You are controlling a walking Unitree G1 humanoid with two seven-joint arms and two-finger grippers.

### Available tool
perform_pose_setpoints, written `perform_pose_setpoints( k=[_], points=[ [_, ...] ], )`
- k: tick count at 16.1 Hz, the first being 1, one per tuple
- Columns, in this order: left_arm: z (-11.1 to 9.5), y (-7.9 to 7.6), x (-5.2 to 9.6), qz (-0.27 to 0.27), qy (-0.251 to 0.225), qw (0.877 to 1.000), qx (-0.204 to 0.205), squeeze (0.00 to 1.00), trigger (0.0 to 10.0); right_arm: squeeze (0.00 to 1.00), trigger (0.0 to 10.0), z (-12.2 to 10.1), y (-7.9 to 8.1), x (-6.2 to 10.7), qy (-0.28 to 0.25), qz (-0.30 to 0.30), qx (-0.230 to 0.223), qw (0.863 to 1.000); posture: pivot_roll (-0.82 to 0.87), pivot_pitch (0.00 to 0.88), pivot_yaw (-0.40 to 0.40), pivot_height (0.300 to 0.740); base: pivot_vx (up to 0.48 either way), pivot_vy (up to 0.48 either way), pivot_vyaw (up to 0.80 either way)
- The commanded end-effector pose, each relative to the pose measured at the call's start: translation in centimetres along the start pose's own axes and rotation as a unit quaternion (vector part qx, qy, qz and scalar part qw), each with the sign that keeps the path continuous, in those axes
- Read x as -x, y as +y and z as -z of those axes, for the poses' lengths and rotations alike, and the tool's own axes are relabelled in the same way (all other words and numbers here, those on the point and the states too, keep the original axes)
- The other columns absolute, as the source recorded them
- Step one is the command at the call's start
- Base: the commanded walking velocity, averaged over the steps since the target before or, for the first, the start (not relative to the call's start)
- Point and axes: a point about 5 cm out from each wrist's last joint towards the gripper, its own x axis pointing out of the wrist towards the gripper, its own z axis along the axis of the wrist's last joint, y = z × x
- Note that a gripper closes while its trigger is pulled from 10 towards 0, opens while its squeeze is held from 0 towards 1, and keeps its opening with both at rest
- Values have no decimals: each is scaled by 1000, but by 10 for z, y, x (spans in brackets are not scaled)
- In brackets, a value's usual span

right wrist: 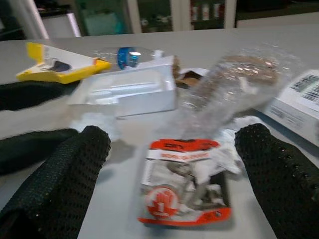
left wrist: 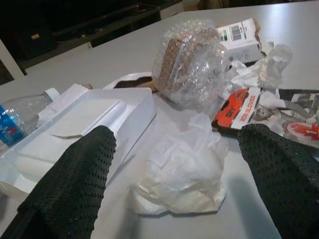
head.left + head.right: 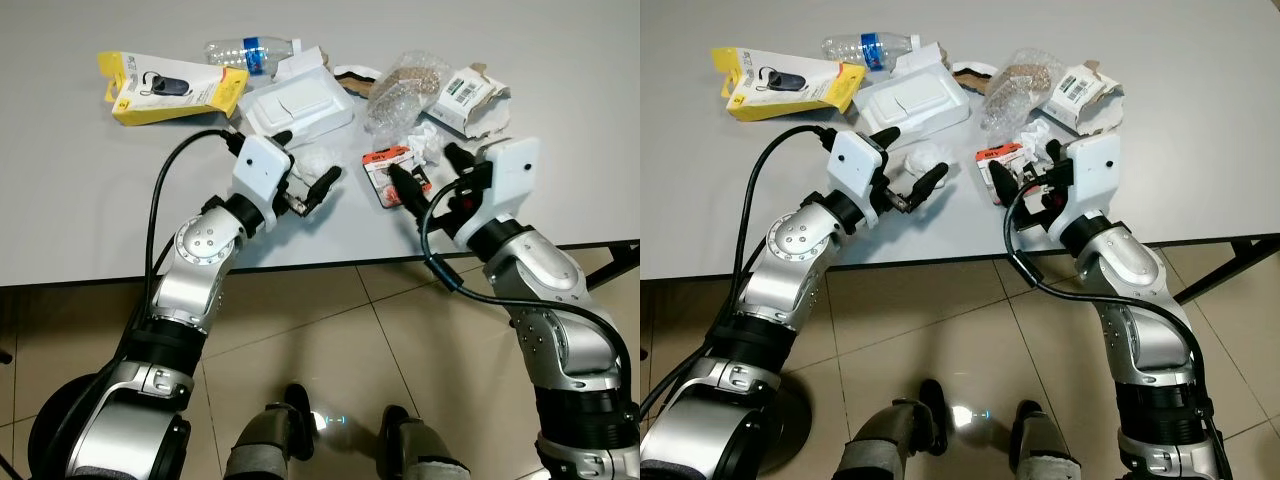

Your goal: Picking trash to rubbish bin

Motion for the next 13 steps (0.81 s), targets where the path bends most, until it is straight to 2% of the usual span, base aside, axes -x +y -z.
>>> perform_pose_setpoints(
  k=[1, 4, 8, 13],
  points=[
    [1, -2, -1, 8, 5, 1000, -3, 0, 10000, 0, 10000, 0, 7, 2, 2, -22, -6, 1000, 16, 298, 59, 740, 0, 0, 0],
    [6, -5, -1, 17, 19, 1000, -11, 0, 10000, 0, 10000, 1, 14, 4, 9, -47, -7, 999, 15, 295, 61, 740, 0, 0, 0],
    [22, -15, -2, 33, 58, 997, -28, 0, 10000, 0, 10000, 5, 23, 6, 24, -76, -24, 997, 11, 285, 61, 740, 0, 0, 0],
    [27, -17, -5, 12, 72, 997, -38, 0, 10000, 0, 10000, 8, 31, 9, 31, -93, -31, 995, 8, 279, 64, 740, 0, 0, 0]
  ],
)
